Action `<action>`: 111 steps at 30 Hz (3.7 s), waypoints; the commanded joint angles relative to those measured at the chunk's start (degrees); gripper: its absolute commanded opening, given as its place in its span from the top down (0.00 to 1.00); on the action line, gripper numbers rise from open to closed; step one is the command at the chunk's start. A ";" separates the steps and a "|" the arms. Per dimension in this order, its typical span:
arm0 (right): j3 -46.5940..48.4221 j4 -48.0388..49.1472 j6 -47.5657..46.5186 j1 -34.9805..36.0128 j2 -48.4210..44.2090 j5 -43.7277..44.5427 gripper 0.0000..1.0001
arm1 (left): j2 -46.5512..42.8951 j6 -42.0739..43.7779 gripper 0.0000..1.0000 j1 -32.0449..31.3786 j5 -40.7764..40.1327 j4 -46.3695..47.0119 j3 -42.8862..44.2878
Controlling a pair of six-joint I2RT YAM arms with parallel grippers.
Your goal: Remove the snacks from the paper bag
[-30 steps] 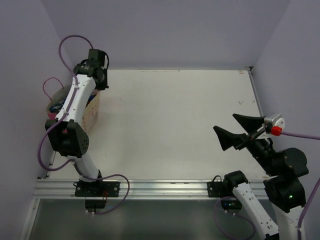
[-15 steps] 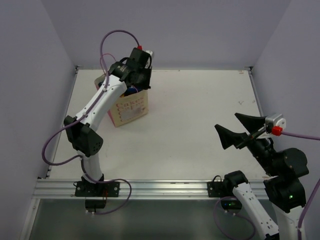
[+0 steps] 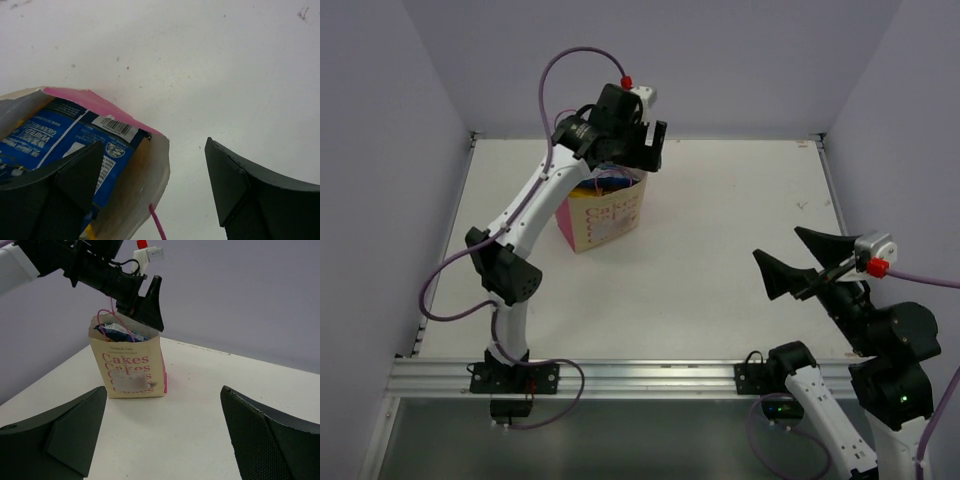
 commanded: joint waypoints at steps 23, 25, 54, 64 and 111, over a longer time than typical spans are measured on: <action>2.34 -1.21 1.14 0.23 7.91 -7.48 0.01 | -15.71 32.17 0.18 25.45 13.56 14.16 -20.96; 2.08 -0.69 1.31 0.23 8.43 -8.09 0.01 | -13.70 32.96 0.21 25.63 14.07 15.39 -20.97; 25.00 4.85 -0.35 14.90 44.36 -6.62 0.01 | -28.62 34.28 1.00 14.74 7.50 22.07 -31.93; 23.62 16.36 -8.96 31.43 63.09 4.99 0.09 | -36.71 27.25 1.00 9.46 5.28 26.12 -43.64; 7.95 21.11 3.95 3.75 61.55 20.99 0.89 | -38.65 20.48 1.00 -3.02 1.68 32.80 -59.02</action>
